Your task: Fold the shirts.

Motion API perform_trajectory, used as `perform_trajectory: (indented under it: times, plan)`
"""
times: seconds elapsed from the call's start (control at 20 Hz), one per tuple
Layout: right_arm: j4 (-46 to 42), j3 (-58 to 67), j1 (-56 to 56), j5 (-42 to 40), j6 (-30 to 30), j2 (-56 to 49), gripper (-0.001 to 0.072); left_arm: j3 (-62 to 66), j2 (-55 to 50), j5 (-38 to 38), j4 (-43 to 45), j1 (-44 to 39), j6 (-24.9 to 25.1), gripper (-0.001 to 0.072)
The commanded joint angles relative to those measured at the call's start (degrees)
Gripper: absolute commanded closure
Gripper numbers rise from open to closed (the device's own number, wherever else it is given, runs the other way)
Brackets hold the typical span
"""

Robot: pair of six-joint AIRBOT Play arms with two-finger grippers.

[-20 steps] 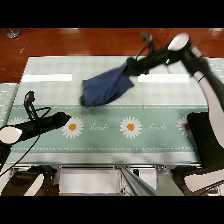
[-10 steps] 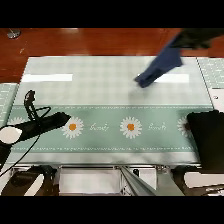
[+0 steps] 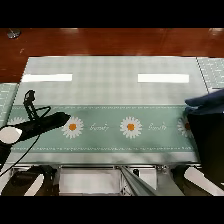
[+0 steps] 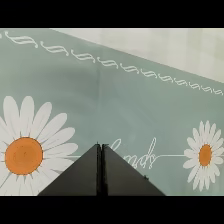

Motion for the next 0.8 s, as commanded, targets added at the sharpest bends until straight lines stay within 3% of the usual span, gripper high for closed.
perform_trajectory:
  times: [0.0, 0.2, 0.25, 0.3, 0.35, 0.4, 0.55, 0.6, 0.7, 0.75]
  plan:
    - [-14.78, -14.6, -11.37, 0.68, -2.75, 10.95, 0.0669, -0.02, 0.0, 0.9, 0.0, -0.02, -0.02, 0.0681]
    - [-23.12, -37.18, -16.96, 0.63, -0.79, 22.99, 0.0668, -0.04, 0.0, 1.99, 0.0, -0.02, -0.02, 0.0681]
    - [-27.23, -41.97, -16.98, 0.37, 2.08, 24.98, 0.0595, -0.02, -0.07, 1.16, 0.0, -0.02, -0.02, 0.0681]
    - [-28.79, -45.24, -16.96, 0.15, 3.45, 25.55, 0.0299, -0.02, -0.31, 0.33, 0.0, -0.02, 0.0, 0.0681]
    - [-27.96, -46.01, -16.92, -0.7, 3.34, 24.87, 0.0086, -0.02, -0.79, -0.31, 0.0, -0.02, -0.02, 0.0681]
    - [-25.9, -44.89, -16.37, -2.08, 3.15, 23.3, 0.0084, 0.02, -1.31, -0.39, 0.0, -0.02, 0.0, 0.068]
    - [-16.52, -33.81, -14.12, -6.16, 2.78, 15.1, 0.0092, 2.89, -3.61, -1.7, 0.0, 0.11, 1.55, 0.0682]
    - [-11.91, -28.76, -12.85, -7.52, 2.75, 11.8, 0.0142, 5.77, -4.9, -2.47, -0.04, 0.11, 2.01, 0.0682]
    - [1.57, -17.77, -7.93, -11.91, 1.53, 4.85, 0.0545, 15.45, -8.76, -5.16, -0.02, 0.11, 5.05, 0.0683]
    - [10.08, -12.74, -3.87, -17.29, -1.77, 2.03, 0.0668, 22.45, -11.52, -7.21, 0.0, 0.09, 6.45, 0.0683]
